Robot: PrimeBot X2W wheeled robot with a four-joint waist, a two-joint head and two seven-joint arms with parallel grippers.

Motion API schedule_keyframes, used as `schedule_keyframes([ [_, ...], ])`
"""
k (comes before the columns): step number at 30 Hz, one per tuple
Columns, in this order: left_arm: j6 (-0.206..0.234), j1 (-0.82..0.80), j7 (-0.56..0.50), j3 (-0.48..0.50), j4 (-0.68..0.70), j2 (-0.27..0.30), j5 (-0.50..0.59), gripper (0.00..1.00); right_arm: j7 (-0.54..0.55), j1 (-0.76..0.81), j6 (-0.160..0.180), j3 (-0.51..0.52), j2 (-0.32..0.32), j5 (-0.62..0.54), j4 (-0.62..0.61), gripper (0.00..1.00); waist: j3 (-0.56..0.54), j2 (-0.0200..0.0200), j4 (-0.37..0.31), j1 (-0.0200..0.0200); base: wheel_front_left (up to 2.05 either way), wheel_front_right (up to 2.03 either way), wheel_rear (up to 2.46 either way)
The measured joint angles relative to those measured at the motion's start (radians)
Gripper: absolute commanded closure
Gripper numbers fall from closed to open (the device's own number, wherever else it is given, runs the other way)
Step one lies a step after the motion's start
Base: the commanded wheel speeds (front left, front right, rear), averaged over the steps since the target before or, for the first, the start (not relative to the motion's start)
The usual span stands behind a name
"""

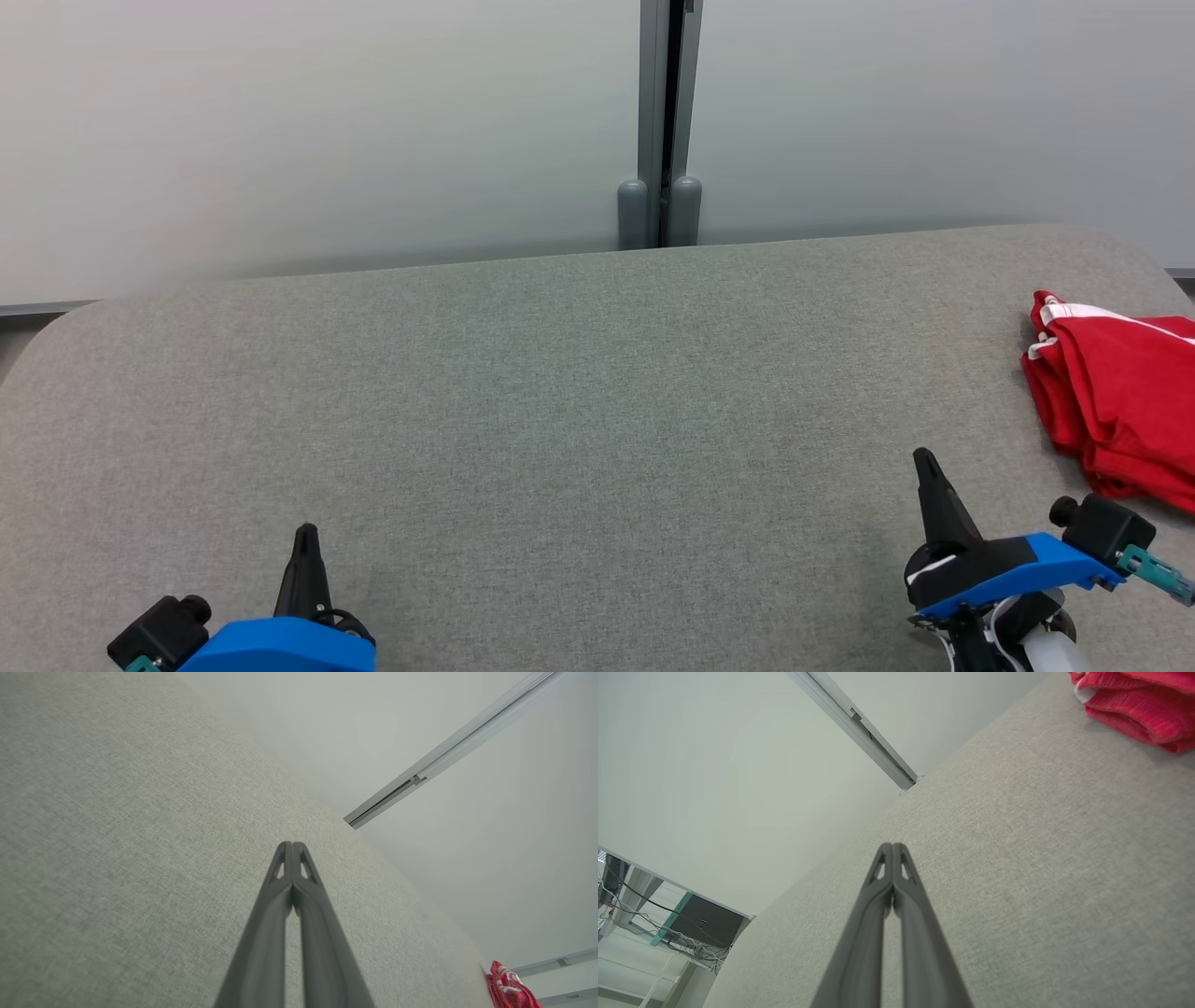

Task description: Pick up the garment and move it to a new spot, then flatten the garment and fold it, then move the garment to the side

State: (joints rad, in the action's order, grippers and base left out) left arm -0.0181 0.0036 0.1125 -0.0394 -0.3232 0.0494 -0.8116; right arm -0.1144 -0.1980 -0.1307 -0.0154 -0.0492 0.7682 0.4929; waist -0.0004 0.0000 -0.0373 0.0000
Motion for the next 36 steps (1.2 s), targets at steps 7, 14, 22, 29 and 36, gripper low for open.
schedule_keyframes([
  [7,-0.010,-0.009,-0.026,0.019,0.008,0.000,-0.087,1.00,0.027,0.007,0.000,0.014,0.000,0.092,-0.027,1.00,0.000,0.0000,0.003,0.0000,0.00,0.00,0.00],
  [14,-0.021,-0.024,-0.049,0.031,0.016,0.000,-0.167,1.00,0.051,0.018,0.000,0.027,0.000,0.176,-0.053,1.00,0.001,0.0000,0.006,0.0000,0.00,0.00,0.00],
  [22,-0.035,-0.032,-0.073,0.051,0.024,0.000,-0.255,1.00,0.074,0.026,0.000,0.041,0.000,0.268,-0.079,1.00,0.001,0.0000,0.009,0.0000,0.00,0.00,0.00],
  [29,-0.044,-0.044,-0.093,0.062,0.031,0.000,-0.325,1.00,0.094,0.031,0.000,0.053,0.000,0.341,-0.100,1.00,0.001,0.0000,0.012,0.0000,0.00,0.00,0.00],
  [36,-0.053,-0.051,-0.111,0.073,0.036,0.000,-0.390,1.00,0.113,0.040,0.000,0.063,0.000,0.409,-0.121,1.00,0.001,0.0001,0.015,0.0000,0.00,0.00,0.00],
])
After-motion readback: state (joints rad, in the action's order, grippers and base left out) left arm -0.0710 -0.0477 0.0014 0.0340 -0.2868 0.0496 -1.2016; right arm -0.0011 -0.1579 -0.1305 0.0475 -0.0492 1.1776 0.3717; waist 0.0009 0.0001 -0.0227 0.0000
